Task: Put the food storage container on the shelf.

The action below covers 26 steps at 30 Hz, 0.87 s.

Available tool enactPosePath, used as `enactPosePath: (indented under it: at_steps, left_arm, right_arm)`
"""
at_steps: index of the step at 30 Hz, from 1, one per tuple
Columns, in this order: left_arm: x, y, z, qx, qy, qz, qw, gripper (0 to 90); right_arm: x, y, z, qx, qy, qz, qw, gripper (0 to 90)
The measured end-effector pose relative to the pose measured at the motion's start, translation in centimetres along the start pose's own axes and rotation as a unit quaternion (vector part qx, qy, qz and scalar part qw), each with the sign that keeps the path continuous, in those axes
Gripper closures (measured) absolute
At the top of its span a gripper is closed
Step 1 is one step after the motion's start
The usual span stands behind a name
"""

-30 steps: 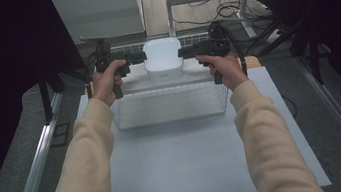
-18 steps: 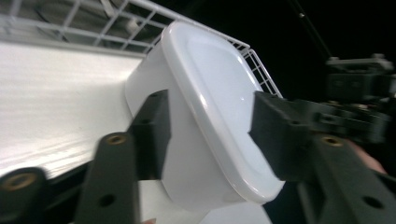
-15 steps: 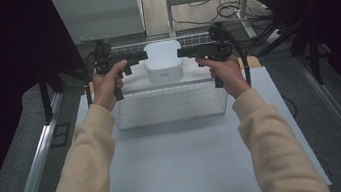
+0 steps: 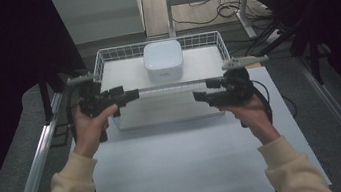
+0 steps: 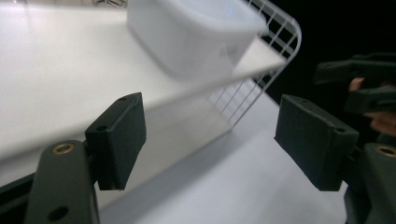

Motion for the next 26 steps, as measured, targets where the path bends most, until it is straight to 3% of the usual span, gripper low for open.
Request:
enactPosePath:
  at_steps: [5,9,13,15,17,21,26]
  left_arm:
    - [-5.5,-0.5,-0.3,0.021,0.019,0.009,0.9996,23.3]
    - [-9.1,-0.2,0.0,0.031,0.025,0.021,0.9990,23.1]
    - [-11.8,0.6,0.3,0.048,0.039,0.040,0.9973,22.9]
    - [-12.8,1.0,0.4,0.048,0.041,0.046,0.9969,22.7]
    - [-13.6,1.5,0.8,0.047,0.040,0.064,0.9960,22.6]
    - [-13.8,1.5,1.0,0.046,0.035,0.065,0.9962,22.0]
    - [-13.9,1.2,1.3,0.051,0.028,0.057,0.9967,21.9]
  right_arm:
    - [-4.9,-1.3,0.6,-0.004,-0.004,0.005,1.0000,29.9]
    - [-9.4,-1.7,-0.1,-0.008,0.014,0.019,0.9997,29.9]
    - [-12.8,-1.7,-0.9,-0.011,0.040,0.028,0.9988,29.9]
    - [-13.7,-1.5,-1.2,-0.005,0.045,0.044,0.9980,28.6]
    - [-14.4,-1.5,-1.5,-0.014,0.043,0.052,0.9976,28.4]
    - [-15.0,-1.1,-1.8,-0.027,0.040,0.061,0.9970,26.6]
    - [-14.9,-1.3,-2.0,-0.039,0.030,0.054,0.9974,24.8]
Point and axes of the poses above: each handheld gripper's, and its own axes: y roughly forward along the jaws, x roughly out of its top, z roughly to its left, the point moved 4 cm from there along y, roughly forward along the jaws, and after that the axes turned 8 degrees about z, right-handed, at the moved point
